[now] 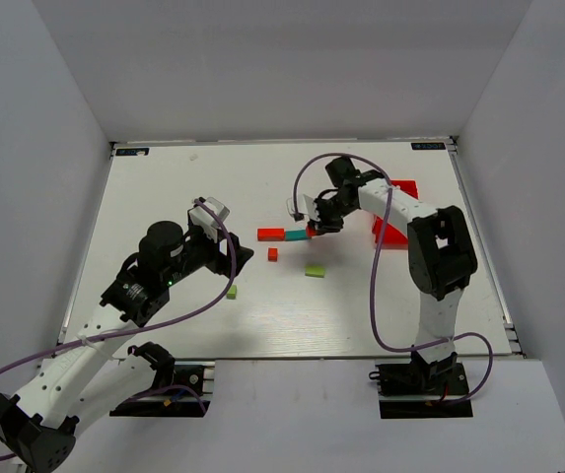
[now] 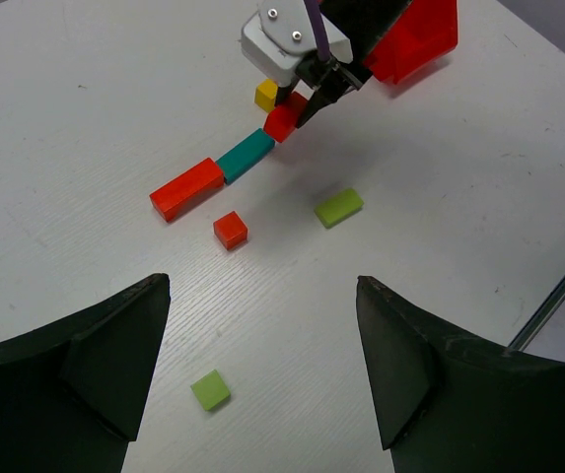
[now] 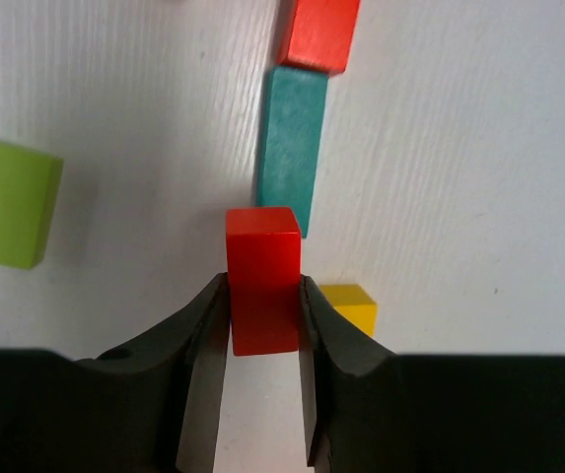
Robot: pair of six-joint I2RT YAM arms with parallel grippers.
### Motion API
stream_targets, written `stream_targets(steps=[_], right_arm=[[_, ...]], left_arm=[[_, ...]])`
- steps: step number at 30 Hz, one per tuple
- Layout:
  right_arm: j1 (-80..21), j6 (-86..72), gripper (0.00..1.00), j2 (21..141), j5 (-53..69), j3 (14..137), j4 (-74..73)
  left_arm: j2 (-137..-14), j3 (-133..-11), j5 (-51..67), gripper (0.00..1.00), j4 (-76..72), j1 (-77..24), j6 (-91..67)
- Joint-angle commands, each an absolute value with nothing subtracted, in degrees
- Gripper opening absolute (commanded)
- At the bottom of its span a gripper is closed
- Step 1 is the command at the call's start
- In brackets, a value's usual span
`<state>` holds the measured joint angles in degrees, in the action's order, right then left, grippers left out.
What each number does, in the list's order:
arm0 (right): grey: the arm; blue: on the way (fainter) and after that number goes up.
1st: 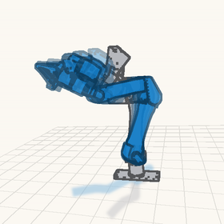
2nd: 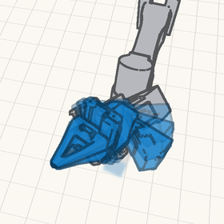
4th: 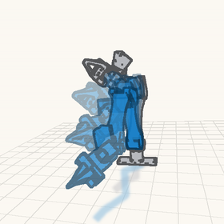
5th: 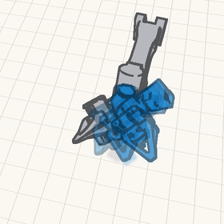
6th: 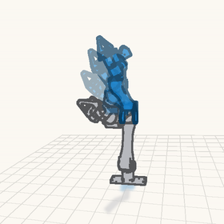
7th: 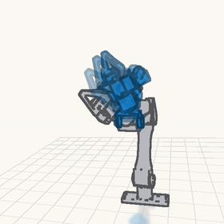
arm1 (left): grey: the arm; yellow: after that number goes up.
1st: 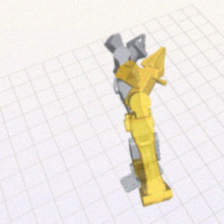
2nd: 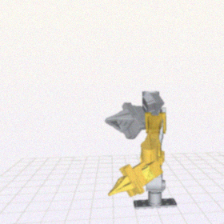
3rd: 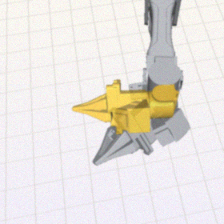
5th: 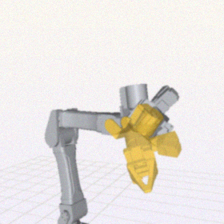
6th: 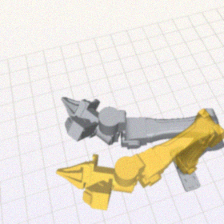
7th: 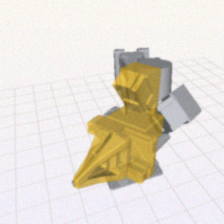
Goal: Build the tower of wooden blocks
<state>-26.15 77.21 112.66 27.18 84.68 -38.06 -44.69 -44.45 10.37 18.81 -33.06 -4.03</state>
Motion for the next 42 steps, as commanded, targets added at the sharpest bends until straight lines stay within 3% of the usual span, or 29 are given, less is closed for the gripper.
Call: stream_targets(steps=[1, 42], right_arm=[[-28.30, 71.20, 0.00, 111.79, 29.36, 88.85, -39.64], [-34.89, 54.58, 0.02, 119.09, 16.61, 93.95, -32.08]], left_arm=[[-44.47, -44.38, 11.25, 0.86, 18.02, -32.70, -4.04], [-43.95, -44.38, 11.25, 0.86, 18.02, -32.70, -4.04]])
